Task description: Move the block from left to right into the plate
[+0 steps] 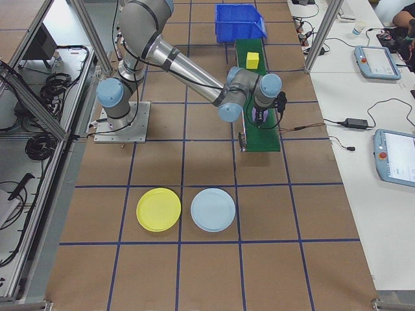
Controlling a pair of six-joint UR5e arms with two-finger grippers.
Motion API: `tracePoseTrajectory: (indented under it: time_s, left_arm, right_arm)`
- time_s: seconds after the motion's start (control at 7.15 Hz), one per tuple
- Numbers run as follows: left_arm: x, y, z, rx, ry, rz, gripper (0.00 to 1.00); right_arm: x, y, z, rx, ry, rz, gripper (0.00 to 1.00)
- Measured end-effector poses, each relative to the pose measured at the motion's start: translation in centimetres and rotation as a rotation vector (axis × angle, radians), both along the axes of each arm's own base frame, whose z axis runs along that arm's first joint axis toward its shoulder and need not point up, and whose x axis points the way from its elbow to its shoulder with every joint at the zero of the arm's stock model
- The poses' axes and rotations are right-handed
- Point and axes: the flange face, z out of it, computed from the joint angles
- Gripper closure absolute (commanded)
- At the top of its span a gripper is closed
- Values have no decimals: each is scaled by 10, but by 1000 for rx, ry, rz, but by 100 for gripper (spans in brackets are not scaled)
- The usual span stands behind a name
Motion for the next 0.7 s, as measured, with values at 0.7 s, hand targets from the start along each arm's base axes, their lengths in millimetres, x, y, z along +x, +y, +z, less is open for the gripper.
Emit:
tracePoseTrajectory:
  time_s: [0.7]
  left_arm:
    - [1,0,0,-2,2,1,0]
  right_arm:
    - [-151,41,37,-7,263,70,77]
